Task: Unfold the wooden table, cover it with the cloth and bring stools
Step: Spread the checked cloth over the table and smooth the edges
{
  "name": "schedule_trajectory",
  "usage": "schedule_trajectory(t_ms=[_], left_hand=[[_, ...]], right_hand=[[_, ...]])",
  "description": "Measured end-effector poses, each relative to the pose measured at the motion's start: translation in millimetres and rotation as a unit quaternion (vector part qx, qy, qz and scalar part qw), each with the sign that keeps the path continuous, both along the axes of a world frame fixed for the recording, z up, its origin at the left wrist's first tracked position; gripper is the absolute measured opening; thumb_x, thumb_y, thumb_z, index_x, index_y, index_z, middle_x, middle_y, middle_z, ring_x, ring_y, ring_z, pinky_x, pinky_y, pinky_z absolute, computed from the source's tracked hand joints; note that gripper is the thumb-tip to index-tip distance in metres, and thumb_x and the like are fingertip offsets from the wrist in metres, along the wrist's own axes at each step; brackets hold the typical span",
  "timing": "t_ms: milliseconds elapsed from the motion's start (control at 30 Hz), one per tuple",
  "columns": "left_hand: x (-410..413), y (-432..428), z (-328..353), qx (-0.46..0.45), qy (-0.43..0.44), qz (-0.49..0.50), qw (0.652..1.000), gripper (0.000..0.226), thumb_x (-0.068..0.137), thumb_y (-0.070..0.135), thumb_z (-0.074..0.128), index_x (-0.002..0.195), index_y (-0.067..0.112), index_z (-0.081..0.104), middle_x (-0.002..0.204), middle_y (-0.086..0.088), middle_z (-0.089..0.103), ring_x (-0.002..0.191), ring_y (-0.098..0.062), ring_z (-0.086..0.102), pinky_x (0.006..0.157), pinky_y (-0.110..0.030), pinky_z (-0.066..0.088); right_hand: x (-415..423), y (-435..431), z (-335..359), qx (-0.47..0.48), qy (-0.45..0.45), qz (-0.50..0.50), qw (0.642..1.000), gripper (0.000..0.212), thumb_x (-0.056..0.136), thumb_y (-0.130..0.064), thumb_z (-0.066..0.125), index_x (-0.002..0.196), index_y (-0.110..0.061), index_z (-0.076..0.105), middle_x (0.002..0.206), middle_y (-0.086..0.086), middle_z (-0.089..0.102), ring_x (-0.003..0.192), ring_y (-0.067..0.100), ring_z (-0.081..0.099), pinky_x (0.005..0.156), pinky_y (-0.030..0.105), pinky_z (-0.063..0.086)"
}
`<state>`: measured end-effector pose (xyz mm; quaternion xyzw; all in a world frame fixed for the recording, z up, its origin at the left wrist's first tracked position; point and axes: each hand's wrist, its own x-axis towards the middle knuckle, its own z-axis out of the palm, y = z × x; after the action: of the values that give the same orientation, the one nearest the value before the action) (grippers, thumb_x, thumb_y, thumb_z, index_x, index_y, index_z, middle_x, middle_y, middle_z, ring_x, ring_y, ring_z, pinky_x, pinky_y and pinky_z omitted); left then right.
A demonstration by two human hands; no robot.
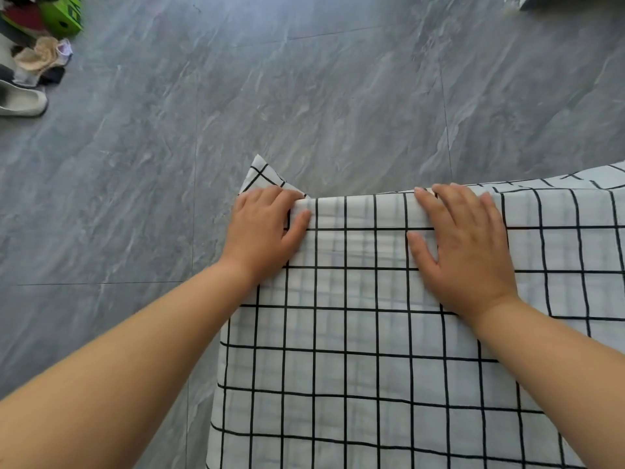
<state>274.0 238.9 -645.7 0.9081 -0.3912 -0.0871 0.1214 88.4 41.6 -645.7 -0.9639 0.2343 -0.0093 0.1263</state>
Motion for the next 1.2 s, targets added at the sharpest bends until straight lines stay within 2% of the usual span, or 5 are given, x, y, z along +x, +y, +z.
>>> schedule_trajectory(t_ms=[267,500,800,933,1200], left_hand=[[16,17,-1,-0.061,0.113,0.102,0.987,0.052,0.076,0.064,0.044,0.097,0.019,0.061,0.092,0.008,0.05,0.096,-0.013,0.043,0.082,-0.026,0.033],[10,11,5,0.087,-0.058,0.04,0.994,0.065,0.081,0.064,0.022,0.107,0.015,0.057,0.108,-0.009,0.056,0.101,-0.03,0.048,0.084,-0.04,0.031],[-107,4,41,0.013,-0.056,-0.031,0.998,0.046,0.074,0.023,0.068,0.118,0.016,0.058,0.128,-0.012,0.051,0.115,-0.034,0.047,0.097,-0.047,0.034],[-194,37,42,0.008,-0.011,-0.04,0.999,0.033,0.077,0.024,0.069,0.108,0.015,0.061,0.105,-0.006,0.057,0.093,-0.026,0.054,0.072,-0.035,0.046],[-316,117,45,0.064,0.069,-0.002,0.996,0.052,0.079,0.028,0.066,0.128,0.016,0.051,0.139,-0.011,0.043,0.119,-0.03,0.046,0.093,-0.045,0.043]], right_hand=[[-1,0,-1,-0.009,-0.009,0.008,1.0,0.055,0.089,-0.043,0.034,0.138,-0.017,0.039,0.132,0.007,0.046,0.13,0.027,0.035,0.115,0.044,0.013],[-1,0,-3,-0.027,0.011,0.008,1.0,0.059,0.088,-0.045,0.03,0.138,-0.016,0.037,0.136,0.01,0.043,0.132,0.029,0.032,0.114,0.046,0.01],[-7,-8,26,0.086,0.037,0.035,0.995,0.062,0.094,-0.038,0.041,0.148,-0.016,0.018,0.156,0.012,0.008,0.144,0.028,0.0,0.117,0.044,0.001],[-76,6,45,0.119,-0.121,-0.013,0.985,0.039,0.09,-0.026,0.051,0.127,-0.012,0.048,0.127,0.01,0.047,0.12,0.027,0.042,0.102,0.041,0.036],[-279,96,37,0.109,0.058,0.081,0.989,0.051,0.082,-0.023,0.062,0.13,-0.015,0.048,0.14,0.011,0.039,0.131,0.029,0.033,0.105,0.048,0.032]])
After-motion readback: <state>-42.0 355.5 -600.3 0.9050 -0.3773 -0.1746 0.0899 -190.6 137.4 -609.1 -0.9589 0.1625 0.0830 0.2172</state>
